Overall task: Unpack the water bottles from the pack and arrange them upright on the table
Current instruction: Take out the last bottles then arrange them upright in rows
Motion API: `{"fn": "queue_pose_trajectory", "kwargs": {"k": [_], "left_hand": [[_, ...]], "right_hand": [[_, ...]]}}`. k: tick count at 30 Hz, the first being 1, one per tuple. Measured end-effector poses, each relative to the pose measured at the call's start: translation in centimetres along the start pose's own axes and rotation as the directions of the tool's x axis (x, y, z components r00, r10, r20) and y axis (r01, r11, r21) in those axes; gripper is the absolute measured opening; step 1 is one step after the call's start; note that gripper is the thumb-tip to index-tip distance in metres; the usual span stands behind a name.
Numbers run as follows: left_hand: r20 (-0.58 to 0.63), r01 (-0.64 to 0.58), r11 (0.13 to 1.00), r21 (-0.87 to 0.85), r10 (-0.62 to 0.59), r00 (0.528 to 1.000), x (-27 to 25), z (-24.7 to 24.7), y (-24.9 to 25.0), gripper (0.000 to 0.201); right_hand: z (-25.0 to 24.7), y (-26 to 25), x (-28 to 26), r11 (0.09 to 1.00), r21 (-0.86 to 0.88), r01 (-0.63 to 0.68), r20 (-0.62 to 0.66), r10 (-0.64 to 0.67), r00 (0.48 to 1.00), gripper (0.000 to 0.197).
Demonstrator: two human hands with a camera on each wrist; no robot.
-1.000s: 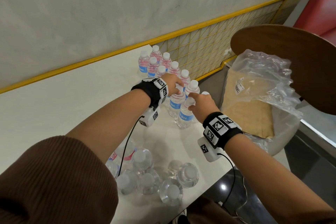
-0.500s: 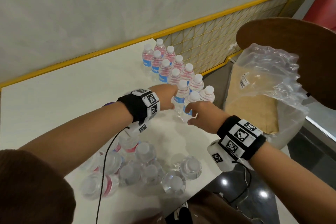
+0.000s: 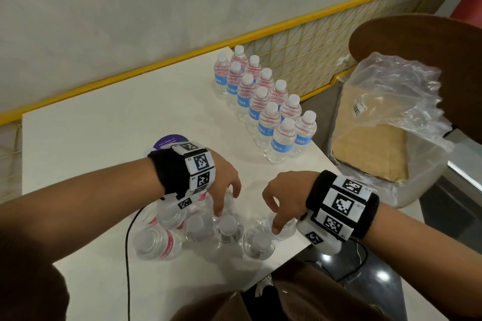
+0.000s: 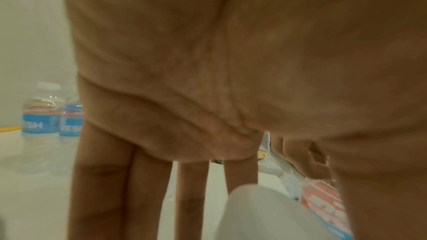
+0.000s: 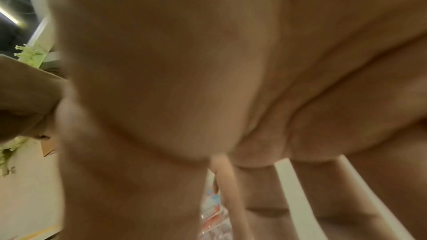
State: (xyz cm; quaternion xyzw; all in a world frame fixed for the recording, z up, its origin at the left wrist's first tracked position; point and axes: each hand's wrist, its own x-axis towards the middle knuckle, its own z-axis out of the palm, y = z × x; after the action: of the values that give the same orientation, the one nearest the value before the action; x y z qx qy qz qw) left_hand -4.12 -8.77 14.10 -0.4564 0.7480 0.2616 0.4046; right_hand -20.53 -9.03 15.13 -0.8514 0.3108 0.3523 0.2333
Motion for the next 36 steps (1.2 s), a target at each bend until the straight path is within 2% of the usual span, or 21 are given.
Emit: {"fn": "queue_pose_trajectory", "kwargs": {"k": [2,6,8,12,17,19,23,26,29,34,36], "left_hand": [[-0.029,0.014,1.000,0.021,-0.013,1.000,-0.2,0.0,0.1,0.064],[-0.178,0.023,0.999,-0.030,-0.028,0.984,-0.1,-0.2,0.2,0.053],[-0.222,0.029,0.994,-0.106,-0.052,0.974,0.1,-0.5,-0.1,0.051],[-0.233,0.016,0.958,-0.288,-0.086,0.969,0.8,-1.5,-1.2,0.051],[-0.306,0.047,0.929,-0.368,-0.169,0.937,2.1,-2.5,-4.2,0.052],[-0.353,0.068,0.910,-0.410,-0.227,0.908,2.5,-2.7,-5.8,0.052],[-0.460,0.120,0.889,-0.442,-0.339,0.820,3.5,-3.1,-9.0,0.049],[-0.511,0.146,0.873,-0.466,-0.400,0.761,4.3,-3.3,-11.2,0.046],[-0.532,0.153,0.843,-0.516,-0.455,0.714,4.9,-3.4,-13.1,0.045],[-0.493,0.196,0.848,-0.493,-0.458,0.740,5.6,-4.8,-15.7,0.041],[-0.490,0.222,0.844,-0.488,-0.475,0.731,5.6,-5.5,-16.6,0.040]], "right_hand": [[0.0,-0.4,0.2,1.000,-0.025,-0.008,0.008,0.009,1.000,0.037],[0.0,-0.5,0.8,1.000,-0.006,-0.015,-0.058,0.015,0.998,0.018],[-0.4,-0.3,1.0,1.000,0.008,-0.012,-0.113,0.013,0.993,0.018],[-1.8,0.3,2.0,0.999,0.029,-0.020,-0.240,0.026,0.970,0.021],[-4.4,0.9,4.8,0.999,0.034,-0.039,-0.374,0.048,0.926,0.028],[-5.5,1.1,6.0,0.999,0.033,-0.039,-0.417,0.050,0.907,0.029],[-8.0,1.5,7.8,0.998,0.043,-0.048,-0.451,0.062,0.890,0.033],[-9.1,2.0,8.9,0.994,0.031,-0.103,-0.440,0.106,0.892,0.037],[-9.8,2.2,9.8,0.993,0.017,-0.115,-0.454,0.110,0.884,0.032],[-11.7,2.2,11.5,0.995,0.003,-0.097,-0.451,0.088,0.888,0.031],[-12.8,2.0,12.4,0.995,-0.009,-0.099,-0.454,0.084,0.887,0.033]]}}
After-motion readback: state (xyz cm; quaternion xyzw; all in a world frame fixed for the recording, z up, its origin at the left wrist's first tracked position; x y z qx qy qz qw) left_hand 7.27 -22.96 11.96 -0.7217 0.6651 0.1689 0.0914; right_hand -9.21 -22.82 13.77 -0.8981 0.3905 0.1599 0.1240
